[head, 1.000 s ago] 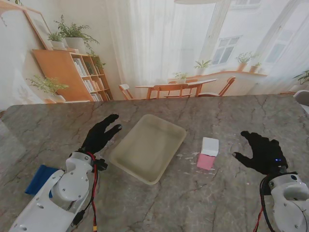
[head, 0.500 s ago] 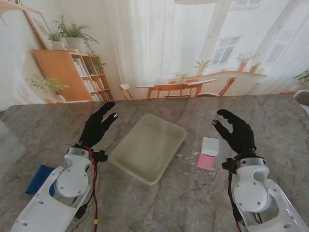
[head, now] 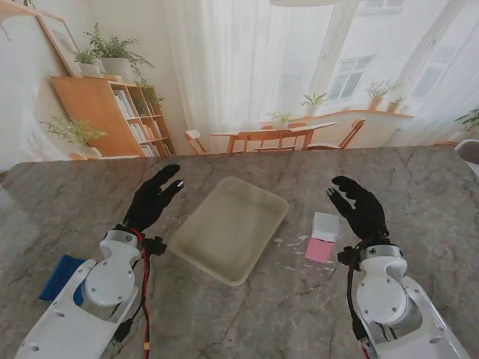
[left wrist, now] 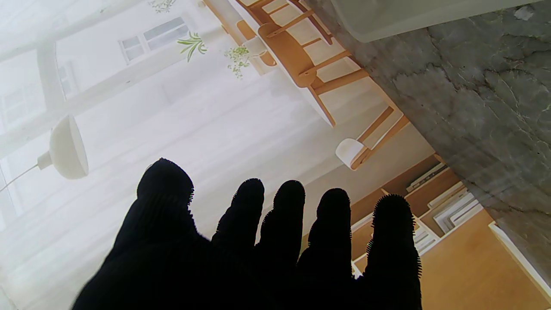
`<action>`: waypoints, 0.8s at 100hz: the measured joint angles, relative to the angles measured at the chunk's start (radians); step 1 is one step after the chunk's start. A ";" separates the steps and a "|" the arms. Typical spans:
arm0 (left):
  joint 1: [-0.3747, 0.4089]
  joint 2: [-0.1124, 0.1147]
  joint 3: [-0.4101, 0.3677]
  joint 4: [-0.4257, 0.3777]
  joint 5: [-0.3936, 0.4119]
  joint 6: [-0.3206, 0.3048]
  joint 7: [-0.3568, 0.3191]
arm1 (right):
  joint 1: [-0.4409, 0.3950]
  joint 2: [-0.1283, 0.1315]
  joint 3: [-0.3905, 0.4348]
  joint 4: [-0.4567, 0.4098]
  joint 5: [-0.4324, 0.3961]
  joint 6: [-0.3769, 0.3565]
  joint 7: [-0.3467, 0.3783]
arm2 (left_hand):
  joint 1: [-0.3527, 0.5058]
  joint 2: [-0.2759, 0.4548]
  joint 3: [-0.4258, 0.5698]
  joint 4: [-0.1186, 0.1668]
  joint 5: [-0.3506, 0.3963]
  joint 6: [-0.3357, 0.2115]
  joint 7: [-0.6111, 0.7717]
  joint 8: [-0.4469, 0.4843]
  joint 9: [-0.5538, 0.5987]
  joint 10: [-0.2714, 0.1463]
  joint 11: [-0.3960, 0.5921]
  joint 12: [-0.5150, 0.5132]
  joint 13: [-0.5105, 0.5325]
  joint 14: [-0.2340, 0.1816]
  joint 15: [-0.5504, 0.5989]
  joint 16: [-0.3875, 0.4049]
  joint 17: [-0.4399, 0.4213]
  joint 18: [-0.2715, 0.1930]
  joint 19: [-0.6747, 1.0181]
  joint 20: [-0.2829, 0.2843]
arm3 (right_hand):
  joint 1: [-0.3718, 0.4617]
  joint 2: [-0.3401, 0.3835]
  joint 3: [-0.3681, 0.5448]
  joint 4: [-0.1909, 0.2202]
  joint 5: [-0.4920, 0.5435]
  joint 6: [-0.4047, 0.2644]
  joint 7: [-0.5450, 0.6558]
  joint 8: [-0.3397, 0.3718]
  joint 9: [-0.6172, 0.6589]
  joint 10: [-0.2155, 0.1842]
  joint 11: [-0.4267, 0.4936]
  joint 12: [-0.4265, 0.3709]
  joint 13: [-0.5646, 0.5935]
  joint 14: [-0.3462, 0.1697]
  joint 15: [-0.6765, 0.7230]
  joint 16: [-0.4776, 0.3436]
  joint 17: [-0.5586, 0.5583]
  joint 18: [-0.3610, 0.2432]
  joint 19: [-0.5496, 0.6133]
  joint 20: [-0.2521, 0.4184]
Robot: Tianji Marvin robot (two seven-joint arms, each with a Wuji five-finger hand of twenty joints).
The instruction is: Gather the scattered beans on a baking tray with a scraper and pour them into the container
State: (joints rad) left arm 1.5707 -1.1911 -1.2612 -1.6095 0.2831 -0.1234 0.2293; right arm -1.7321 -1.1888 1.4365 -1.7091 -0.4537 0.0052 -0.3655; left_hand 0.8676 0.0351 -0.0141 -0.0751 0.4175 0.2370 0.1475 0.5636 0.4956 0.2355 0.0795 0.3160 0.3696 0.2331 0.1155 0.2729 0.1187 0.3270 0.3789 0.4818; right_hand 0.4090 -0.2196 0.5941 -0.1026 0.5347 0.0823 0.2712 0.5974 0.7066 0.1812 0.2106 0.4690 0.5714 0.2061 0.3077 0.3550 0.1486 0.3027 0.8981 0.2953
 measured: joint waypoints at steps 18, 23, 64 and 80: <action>0.023 0.002 -0.007 -0.021 0.014 0.004 0.004 | 0.008 -0.002 -0.009 0.010 0.006 0.002 -0.010 | 0.000 0.000 0.000 0.000 0.000 0.000 0.000 0.000 0.000 0.000 0.001 0.000 0.000 0.000 0.000 0.000 0.001 0.000 0.000 0.000 | 0.007 0.000 0.000 0.000 0.000 0.000 0.000 -0.001 0.000 0.000 0.000 0.000 0.000 0.000 -0.004 0.000 0.000 0.000 -0.009 0.000; 0.026 0.002 -0.008 -0.025 0.018 0.005 0.006 | 0.011 -0.002 -0.012 0.013 0.009 0.002 -0.011 | 0.000 0.000 0.000 0.000 0.000 0.000 0.000 0.000 0.000 0.000 0.001 0.000 0.000 0.000 0.000 0.000 0.002 0.000 0.000 0.000 | 0.007 0.000 0.000 0.000 0.000 0.000 0.000 -0.002 0.000 0.000 0.000 0.000 0.000 0.000 -0.004 0.000 0.002 0.001 -0.010 0.000; 0.031 0.004 -0.007 -0.029 0.018 0.012 0.002 | 0.018 -0.004 -0.019 0.020 0.018 0.002 -0.008 | 0.000 0.000 0.000 0.000 0.000 0.000 0.000 0.000 0.000 0.000 0.001 0.000 0.001 0.000 0.000 0.000 0.008 0.003 0.001 0.000 | 0.007 0.000 0.000 0.000 0.000 0.000 0.001 -0.004 0.001 -0.001 0.000 0.000 0.000 0.000 -0.006 0.000 0.010 0.001 -0.015 0.002; 0.029 0.006 -0.001 -0.027 0.018 0.011 -0.002 | 0.017 -0.004 -0.019 0.019 0.024 0.002 -0.006 | 0.000 0.000 0.000 0.000 0.000 0.000 0.000 0.000 0.000 0.000 0.001 0.000 0.001 0.000 0.000 0.001 0.008 0.004 0.005 0.010 | 0.007 0.000 0.000 0.000 0.000 0.000 0.002 -0.012 0.001 -0.002 0.000 0.000 0.000 -0.001 -0.006 0.000 0.010 0.002 -0.020 0.012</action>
State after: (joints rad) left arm 1.5993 -1.1855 -1.2627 -1.6363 0.3015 -0.1121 0.2271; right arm -1.7147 -1.1930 1.4175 -1.6901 -0.4299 0.0070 -0.3720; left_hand 0.8676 0.0351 -0.0141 -0.0751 0.4175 0.2369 0.1475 0.5634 0.4957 0.2355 0.0805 0.3160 0.3708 0.2331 0.1159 0.2742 0.1271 0.3307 0.3840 0.4914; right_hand 0.4160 -0.2196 0.5944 -0.1023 0.5347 0.0823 0.2733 0.5856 0.7076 0.1797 0.2103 0.4690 0.5715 0.2056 0.3018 0.3550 0.1586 0.3043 0.8777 0.3076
